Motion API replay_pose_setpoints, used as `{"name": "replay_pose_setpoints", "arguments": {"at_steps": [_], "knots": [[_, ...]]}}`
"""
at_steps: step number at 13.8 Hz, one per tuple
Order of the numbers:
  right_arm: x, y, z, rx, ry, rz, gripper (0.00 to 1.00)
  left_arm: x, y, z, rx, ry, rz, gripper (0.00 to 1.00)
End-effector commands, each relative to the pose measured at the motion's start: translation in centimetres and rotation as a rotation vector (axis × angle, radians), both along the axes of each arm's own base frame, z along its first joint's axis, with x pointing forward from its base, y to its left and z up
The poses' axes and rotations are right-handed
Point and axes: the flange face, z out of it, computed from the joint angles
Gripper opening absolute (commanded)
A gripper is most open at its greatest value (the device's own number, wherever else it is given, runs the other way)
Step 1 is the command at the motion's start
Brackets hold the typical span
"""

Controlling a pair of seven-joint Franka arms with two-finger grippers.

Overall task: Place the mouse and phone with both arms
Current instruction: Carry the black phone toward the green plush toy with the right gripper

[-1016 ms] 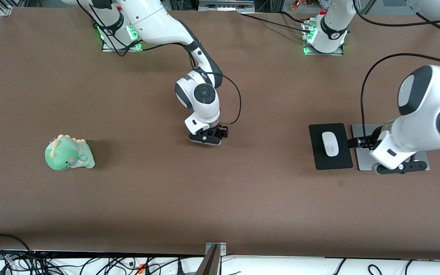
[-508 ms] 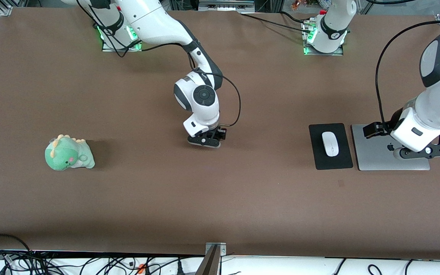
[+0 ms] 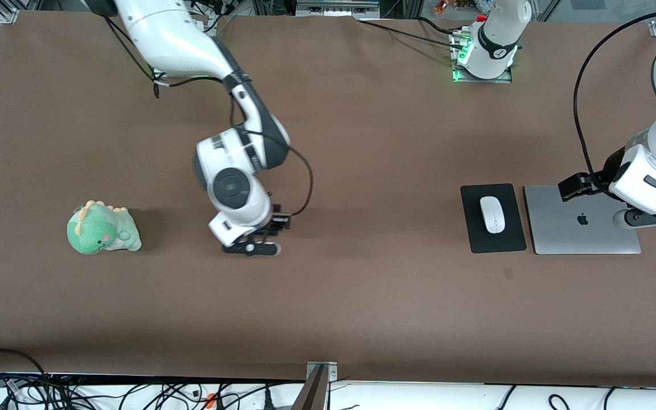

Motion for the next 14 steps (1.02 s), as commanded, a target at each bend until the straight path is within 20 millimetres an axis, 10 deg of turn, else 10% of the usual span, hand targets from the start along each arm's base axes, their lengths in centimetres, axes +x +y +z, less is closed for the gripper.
{"name": "replay_pose_setpoints", "arguments": {"at_steps": [1, 14], "knots": [[1.4, -5.2, 1.3, 0.019, 0.048, 0.033, 0.12, -0.8, 0.1, 0.8, -0.011, 0.013, -0.019, 1.0], [-1.6, -24.5, -9.0, -0.028, -0.17, 0.056, 0.12, -0.9, -0.2, 0.9, -0.011, 0.014, -0.024, 1.0]]}}
